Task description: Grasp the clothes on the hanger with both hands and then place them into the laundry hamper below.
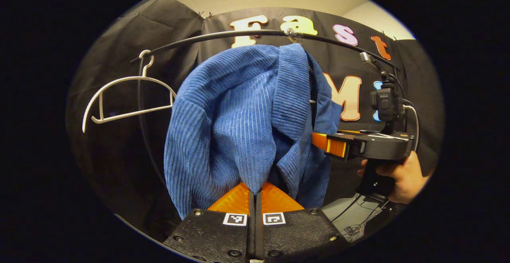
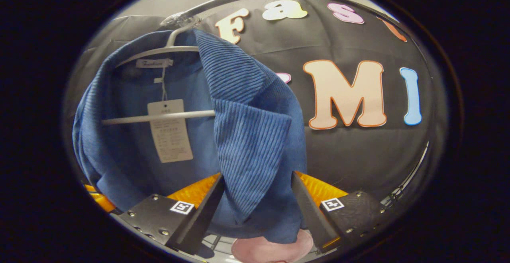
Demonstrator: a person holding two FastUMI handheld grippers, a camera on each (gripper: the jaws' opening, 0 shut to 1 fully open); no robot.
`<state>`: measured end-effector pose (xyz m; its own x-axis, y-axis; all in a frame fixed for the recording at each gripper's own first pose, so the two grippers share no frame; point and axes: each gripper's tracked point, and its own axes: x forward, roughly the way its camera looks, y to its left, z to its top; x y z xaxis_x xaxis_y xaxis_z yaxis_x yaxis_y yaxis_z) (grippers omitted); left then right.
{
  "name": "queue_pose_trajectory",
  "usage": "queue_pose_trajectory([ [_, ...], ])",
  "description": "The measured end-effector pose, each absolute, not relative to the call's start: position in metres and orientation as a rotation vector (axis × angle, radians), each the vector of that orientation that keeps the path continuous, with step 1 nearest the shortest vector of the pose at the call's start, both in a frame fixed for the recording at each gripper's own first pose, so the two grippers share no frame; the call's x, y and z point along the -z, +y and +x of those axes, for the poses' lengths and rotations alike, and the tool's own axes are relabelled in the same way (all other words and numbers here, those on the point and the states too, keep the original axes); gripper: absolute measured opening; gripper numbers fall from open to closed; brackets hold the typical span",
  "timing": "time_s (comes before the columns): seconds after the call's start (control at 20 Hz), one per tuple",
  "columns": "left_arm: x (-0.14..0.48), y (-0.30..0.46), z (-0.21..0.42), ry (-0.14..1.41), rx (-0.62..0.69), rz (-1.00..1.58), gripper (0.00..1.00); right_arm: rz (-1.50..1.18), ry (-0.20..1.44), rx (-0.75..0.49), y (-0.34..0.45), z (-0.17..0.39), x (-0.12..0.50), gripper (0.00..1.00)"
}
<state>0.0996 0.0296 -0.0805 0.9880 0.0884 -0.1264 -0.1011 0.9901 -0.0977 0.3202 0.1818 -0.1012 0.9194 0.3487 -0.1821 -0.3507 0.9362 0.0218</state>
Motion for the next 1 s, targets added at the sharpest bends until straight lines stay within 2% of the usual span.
queue_pose_trajectory([
  [0.05, 0.079, 0.032, 0.097, 0.130, -0.100, -0.102, 0.00, -0.009, 0.183, -0.350, 0.181, 0.330, 0.100, 0.96],
  [0.1, 0.077, 0.036, 0.094, 0.130, -0.115, -0.090, 0.01, 0.001, 0.186, -0.363, 0.184, 0.334, 0.099, 1.00],
  [0.3, 0.070, 0.026, 0.084, 0.124, -0.064, -0.061, 0.00, 0.045, 0.151, -0.301, 0.173, 0.349, 0.086, 0.10],
  [0.35, 0.067, 0.026, 0.081, 0.120, -0.057, -0.044, 0.00, 0.063, 0.148, -0.315, 0.172, 0.345, 0.083, 0.03],
  [0.65, 0.051, 0.026, 0.064, 0.105, -0.006, -0.068, 0.01, 0.017, 0.120, -0.318, 0.160, 0.321, 0.073, 0.02],
  [0.75, 0.041, 0.025, 0.057, 0.082, 0.014, -0.075, 0.00, 0.004, 0.131, -0.402, 0.177, 0.303, 0.070, 0.03],
  [1.0, 0.017, 0.038, 0.038, 0.041, 0.015, -0.098, 0.00, -0.005, 0.079, -0.267, 0.135, 0.309, 0.046, 0.02],
])
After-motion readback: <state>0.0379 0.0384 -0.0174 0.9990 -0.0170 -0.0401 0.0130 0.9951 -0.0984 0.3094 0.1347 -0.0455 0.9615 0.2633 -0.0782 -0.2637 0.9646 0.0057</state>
